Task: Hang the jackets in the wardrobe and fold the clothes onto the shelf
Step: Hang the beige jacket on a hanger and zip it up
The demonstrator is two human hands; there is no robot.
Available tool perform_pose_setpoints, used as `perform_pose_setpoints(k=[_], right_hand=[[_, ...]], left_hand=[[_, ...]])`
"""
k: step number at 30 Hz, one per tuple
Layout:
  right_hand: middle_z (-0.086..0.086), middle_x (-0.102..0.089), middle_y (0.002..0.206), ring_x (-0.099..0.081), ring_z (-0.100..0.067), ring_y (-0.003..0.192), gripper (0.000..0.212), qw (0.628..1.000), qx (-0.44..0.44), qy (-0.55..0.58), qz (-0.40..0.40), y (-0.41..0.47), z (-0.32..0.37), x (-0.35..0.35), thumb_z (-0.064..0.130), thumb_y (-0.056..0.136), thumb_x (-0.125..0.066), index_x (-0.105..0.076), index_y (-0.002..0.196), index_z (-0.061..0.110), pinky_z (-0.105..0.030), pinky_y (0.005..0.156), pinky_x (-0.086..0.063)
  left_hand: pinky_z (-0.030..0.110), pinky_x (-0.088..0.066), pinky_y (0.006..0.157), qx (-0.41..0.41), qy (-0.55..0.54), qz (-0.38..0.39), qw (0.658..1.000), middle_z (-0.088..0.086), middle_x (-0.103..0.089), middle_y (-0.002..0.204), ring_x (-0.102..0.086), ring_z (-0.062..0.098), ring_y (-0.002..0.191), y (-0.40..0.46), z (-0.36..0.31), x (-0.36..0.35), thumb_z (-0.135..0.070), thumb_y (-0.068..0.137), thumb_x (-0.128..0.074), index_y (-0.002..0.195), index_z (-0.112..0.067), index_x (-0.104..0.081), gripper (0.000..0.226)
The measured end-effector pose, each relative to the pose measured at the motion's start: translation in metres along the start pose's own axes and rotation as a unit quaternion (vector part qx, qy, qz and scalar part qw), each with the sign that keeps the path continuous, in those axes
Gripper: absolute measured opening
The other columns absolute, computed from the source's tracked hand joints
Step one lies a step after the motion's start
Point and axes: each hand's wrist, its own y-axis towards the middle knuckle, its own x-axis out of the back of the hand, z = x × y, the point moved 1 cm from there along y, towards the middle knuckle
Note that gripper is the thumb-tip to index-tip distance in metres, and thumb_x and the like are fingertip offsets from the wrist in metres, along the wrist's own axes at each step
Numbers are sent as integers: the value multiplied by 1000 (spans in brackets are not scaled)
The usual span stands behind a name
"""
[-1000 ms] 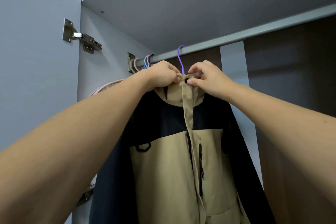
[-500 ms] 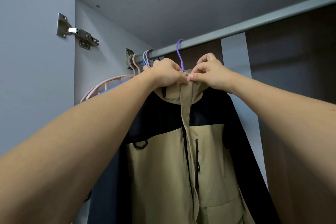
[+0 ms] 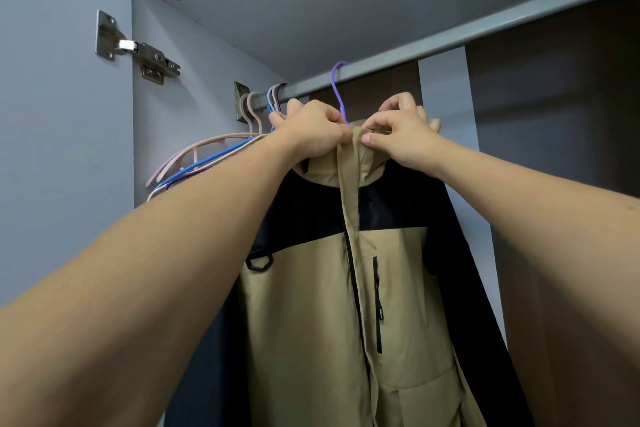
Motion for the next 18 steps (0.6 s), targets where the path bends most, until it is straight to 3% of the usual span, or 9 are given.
perform_pose_setpoints(k=[7, 9, 10, 13, 15, 18], right_hand=[[15, -33, 112, -29, -14, 110, 7, 999, -5, -21, -27, -5, 4, -2, 51, 86, -65, -64, 84, 44, -30, 84, -15], [15, -34, 122, -28, -16, 119, 11, 999, -16, -10, -34, -10, 3, 0, 51, 85, -65, -65, 96, 48, -29, 88, -14], [13, -32, 131, -27, -17, 125, 24, 999, -24, -6, -32, -15, 3, -1, 52, 84, -65, -63, 108, 51, -29, 92, -13], [7, -22, 148, -24, -23, 135, 62, 995, -90, 24, -47, -47, -7, -10, 50, 83, -65, -38, 139, 49, -36, 104, -15], [6, -22, 149, -27, -24, 134, 67, 985, -141, 70, -69, -87, -19, -22, 45, 86, -64, -32, 145, 43, -39, 107, -17], [7, -24, 148, -28, -22, 136, 63, 969, -206, 124, -65, -160, -39, -46, 38, 91, -61, -30, 146, 37, -40, 112, -16]], left_hand=[[37, -21, 100, -15, 19, -28, 999, -7, -28, 84, -23, 26, 116, 1, -2, -2, -43, 86, -67, 85, -45, -59, 8], [37, -22, 98, -8, 21, -32, 999, -5, -32, 90, -24, 27, 114, -1, -5, -2, -45, 86, -66, 86, -45, -61, 5], [38, -21, 99, -13, 36, -39, 998, -4, -37, 92, -24, 26, 111, -1, -5, -2, -45, 87, -64, 89, -42, -64, 4], [46, -18, 102, -94, 196, -107, 970, 0, -49, 117, -28, 29, 120, -11, 0, -8, -46, 90, -57, 112, -32, -66, 28], [53, -13, 109, -159, 237, -169, 943, 5, -35, 138, -26, 33, 130, -35, 7, -22, -45, 86, -56, 132, -30, -51, 48], [52, -16, 109, -232, 207, -186, 932, 12, -34, 144, -31, 36, 132, -95, 23, -57, -38, 80, -58, 144, -27, -39, 67]])
